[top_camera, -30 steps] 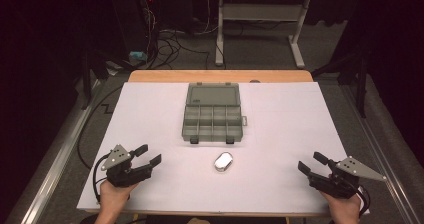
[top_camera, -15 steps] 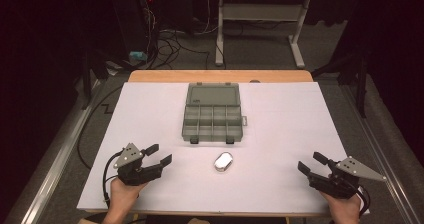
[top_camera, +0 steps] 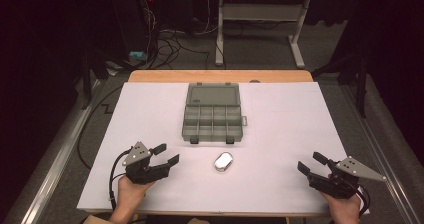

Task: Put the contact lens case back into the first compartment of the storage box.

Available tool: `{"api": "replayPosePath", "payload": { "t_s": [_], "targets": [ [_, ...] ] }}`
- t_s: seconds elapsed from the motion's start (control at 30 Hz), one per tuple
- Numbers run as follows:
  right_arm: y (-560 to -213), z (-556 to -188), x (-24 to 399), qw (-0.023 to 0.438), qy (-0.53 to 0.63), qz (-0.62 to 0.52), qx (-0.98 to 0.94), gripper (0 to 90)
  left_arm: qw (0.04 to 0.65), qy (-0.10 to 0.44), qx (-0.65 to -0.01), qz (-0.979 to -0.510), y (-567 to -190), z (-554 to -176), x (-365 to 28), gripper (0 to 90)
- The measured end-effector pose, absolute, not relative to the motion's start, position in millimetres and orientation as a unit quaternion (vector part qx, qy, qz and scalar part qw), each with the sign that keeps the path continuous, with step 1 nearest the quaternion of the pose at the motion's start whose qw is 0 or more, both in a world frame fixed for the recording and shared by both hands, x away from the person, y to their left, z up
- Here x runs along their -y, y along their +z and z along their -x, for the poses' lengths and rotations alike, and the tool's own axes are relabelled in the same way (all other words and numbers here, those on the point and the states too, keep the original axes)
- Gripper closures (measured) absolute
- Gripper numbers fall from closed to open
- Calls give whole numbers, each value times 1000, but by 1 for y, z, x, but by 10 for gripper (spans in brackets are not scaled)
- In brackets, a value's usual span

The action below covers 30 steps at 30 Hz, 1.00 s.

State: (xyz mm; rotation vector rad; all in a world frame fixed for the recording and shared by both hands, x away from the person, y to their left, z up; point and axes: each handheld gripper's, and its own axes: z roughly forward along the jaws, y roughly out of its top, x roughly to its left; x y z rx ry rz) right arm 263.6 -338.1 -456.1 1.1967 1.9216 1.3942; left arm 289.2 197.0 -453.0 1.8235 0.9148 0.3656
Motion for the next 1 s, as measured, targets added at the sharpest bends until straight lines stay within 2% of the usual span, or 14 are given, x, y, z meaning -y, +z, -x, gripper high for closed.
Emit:
{"api": "replayPosePath", "payload": {
  "t_s": [1.0],
  "targets": [
    [-456, -264, 337, 235, 510, -436, -703, 287, 497, 143, -351, -781, -452, -296, -164, 360]
  ]
}}
